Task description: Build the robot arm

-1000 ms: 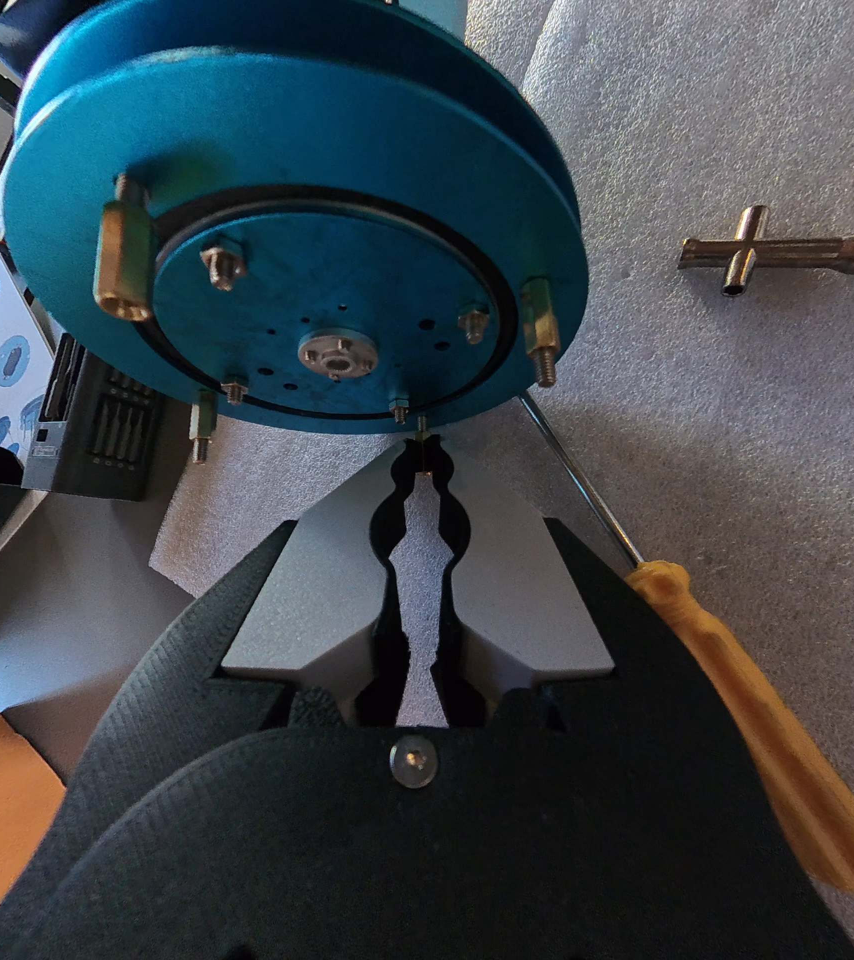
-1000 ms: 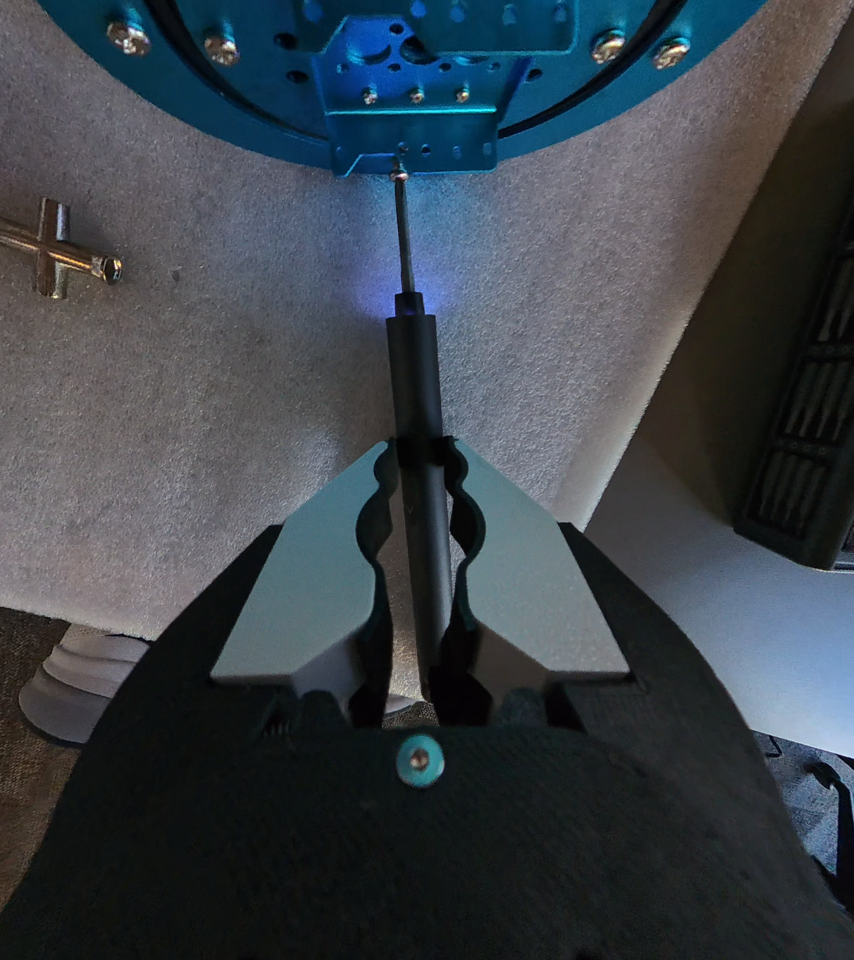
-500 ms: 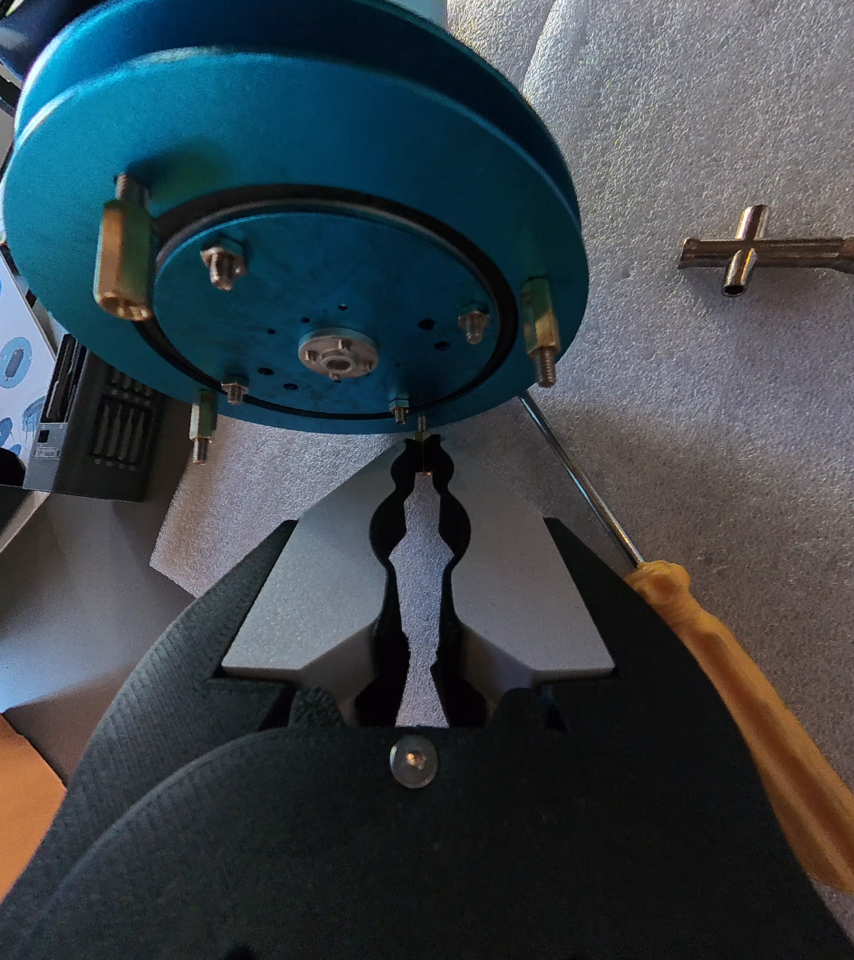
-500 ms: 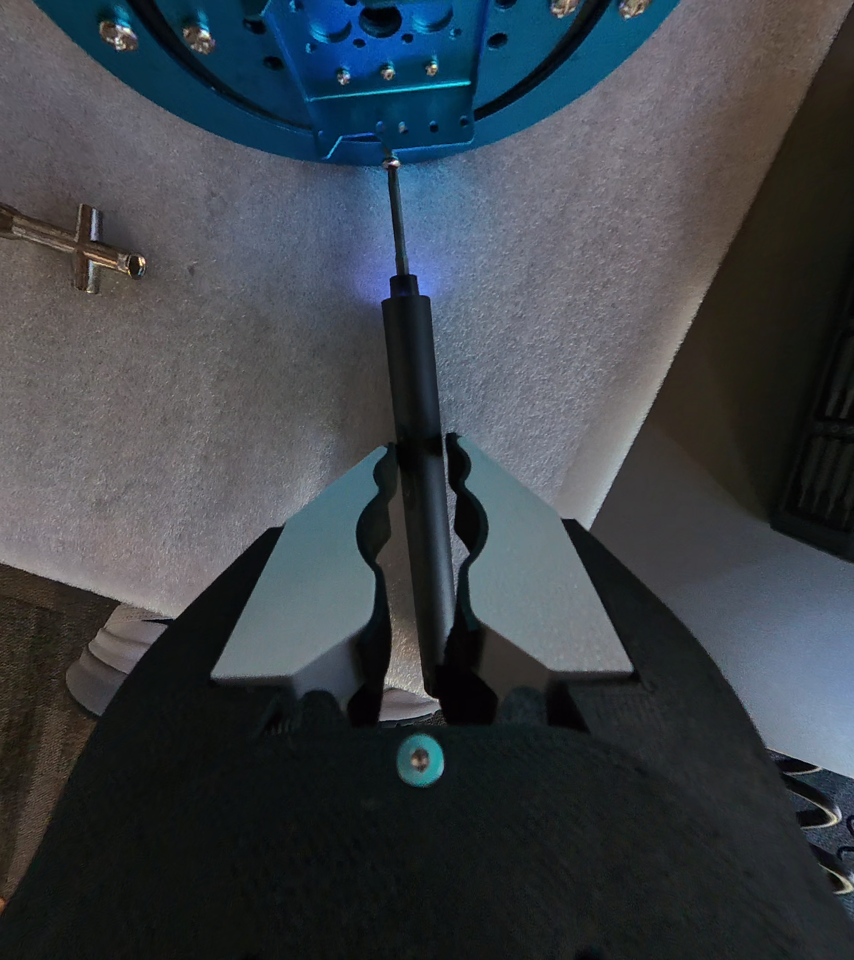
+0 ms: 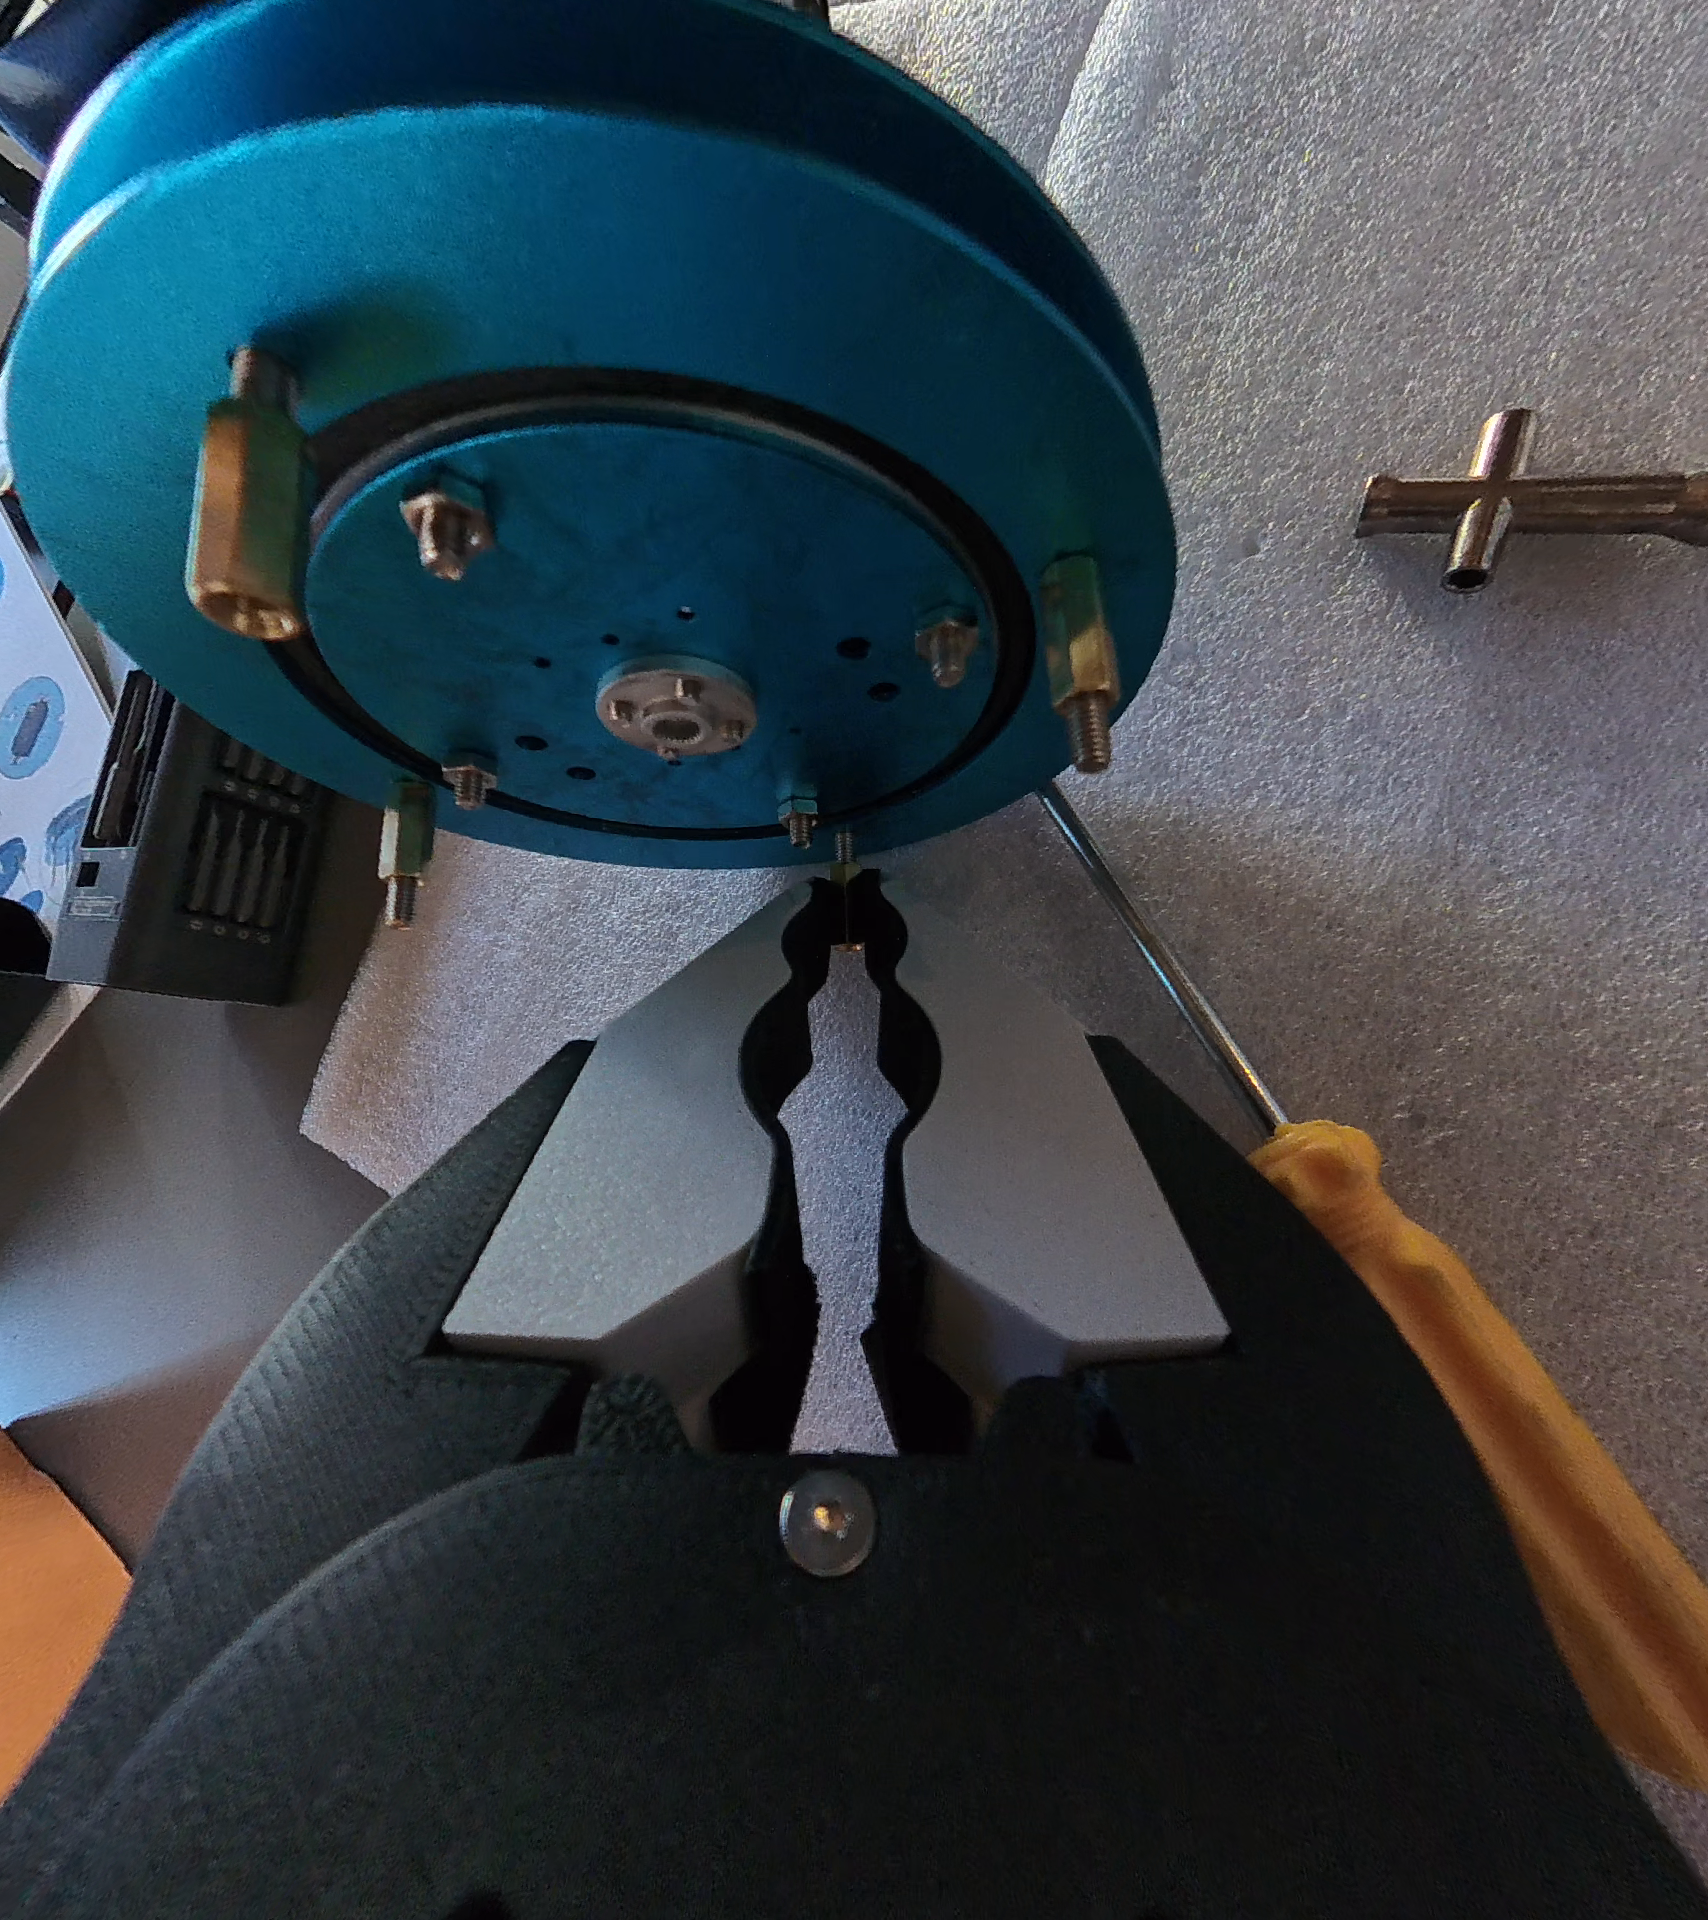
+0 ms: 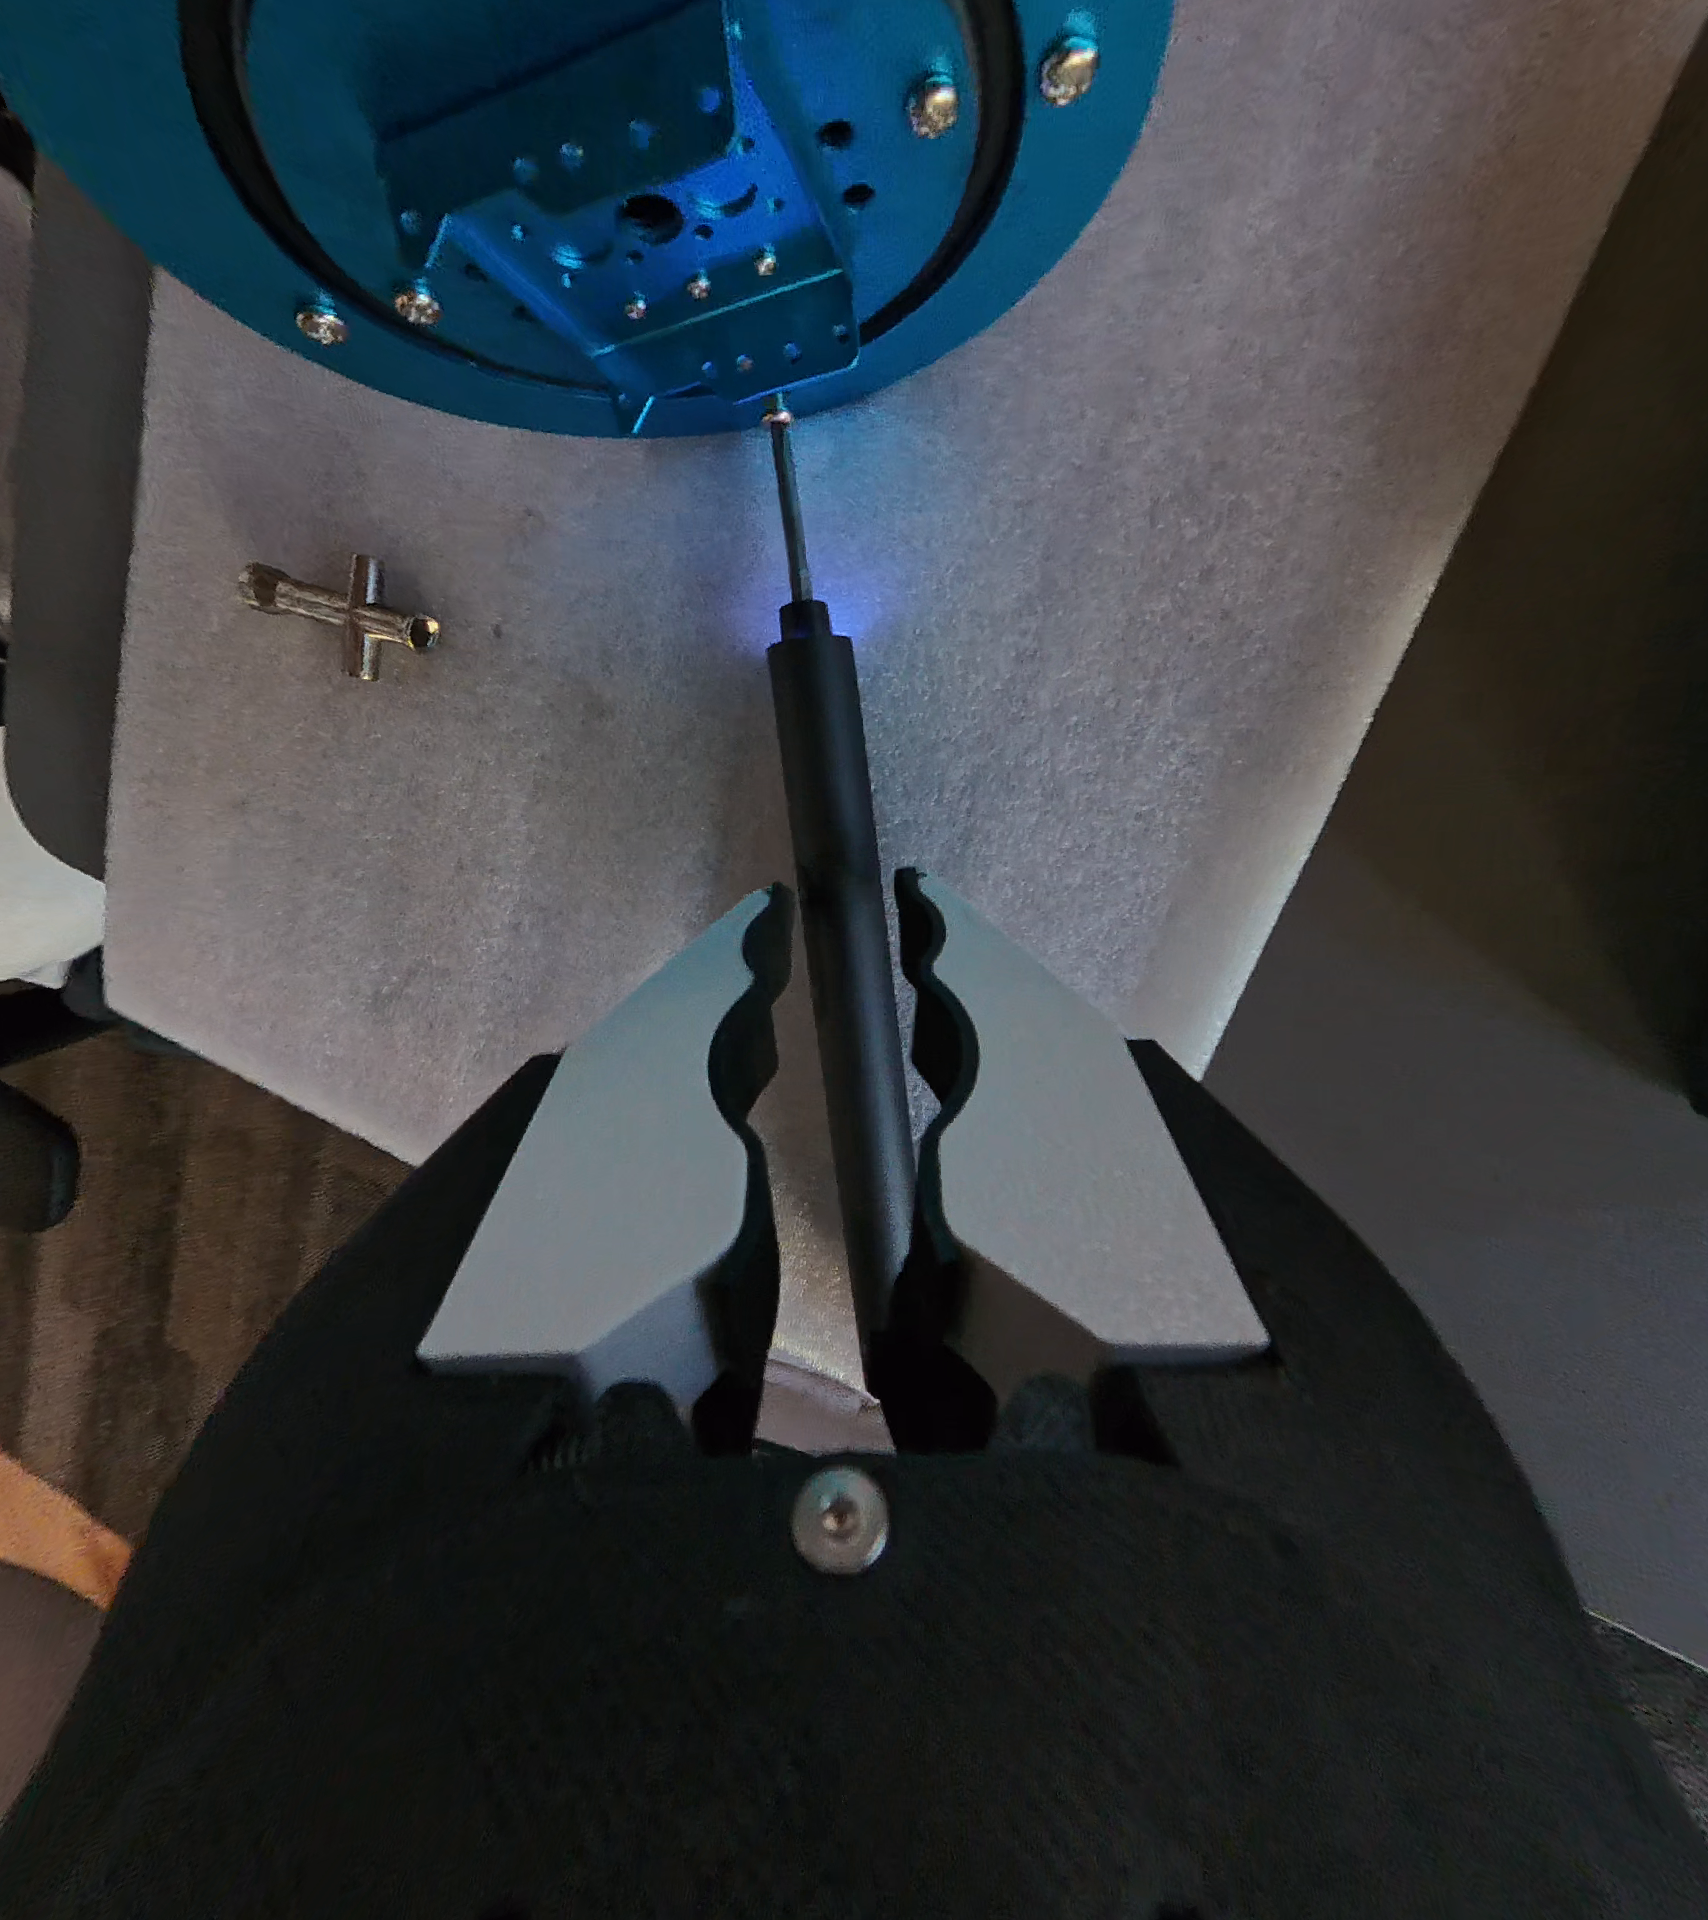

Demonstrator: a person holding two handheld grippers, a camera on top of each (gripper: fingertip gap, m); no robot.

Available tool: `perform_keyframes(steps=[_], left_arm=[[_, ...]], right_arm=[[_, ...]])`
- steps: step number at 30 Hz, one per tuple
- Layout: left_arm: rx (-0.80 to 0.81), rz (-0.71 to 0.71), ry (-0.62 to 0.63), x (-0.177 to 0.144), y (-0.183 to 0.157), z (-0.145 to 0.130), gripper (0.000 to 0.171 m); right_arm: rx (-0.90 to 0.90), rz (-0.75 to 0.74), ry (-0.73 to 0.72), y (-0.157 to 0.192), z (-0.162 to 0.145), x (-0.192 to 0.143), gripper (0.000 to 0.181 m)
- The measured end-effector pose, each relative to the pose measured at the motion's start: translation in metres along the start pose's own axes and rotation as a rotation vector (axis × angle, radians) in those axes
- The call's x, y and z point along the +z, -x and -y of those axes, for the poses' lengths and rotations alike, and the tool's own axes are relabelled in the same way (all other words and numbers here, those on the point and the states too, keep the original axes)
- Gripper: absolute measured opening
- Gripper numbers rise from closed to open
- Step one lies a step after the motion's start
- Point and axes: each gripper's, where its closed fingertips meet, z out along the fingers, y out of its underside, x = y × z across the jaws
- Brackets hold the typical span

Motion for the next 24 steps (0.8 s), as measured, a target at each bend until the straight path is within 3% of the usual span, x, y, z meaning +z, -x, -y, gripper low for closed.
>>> perform_keyframes(steps=[9, 24], left_arm=[[0.005, 0.002, 0.001, -0.0001, 0.0000, -0.0001, 0.004], [0.009, 0.002, 0.008, 0.0004, -0.0007, -0.0009, 0.004]], right_arm=[[0.042, 0.077, 0.001, 0.0009, -0.0013, 0.0034, 0.015], [0.049, 0.068, -0.017, 0.0016, -0.0009, 0.0059, 0.015]])
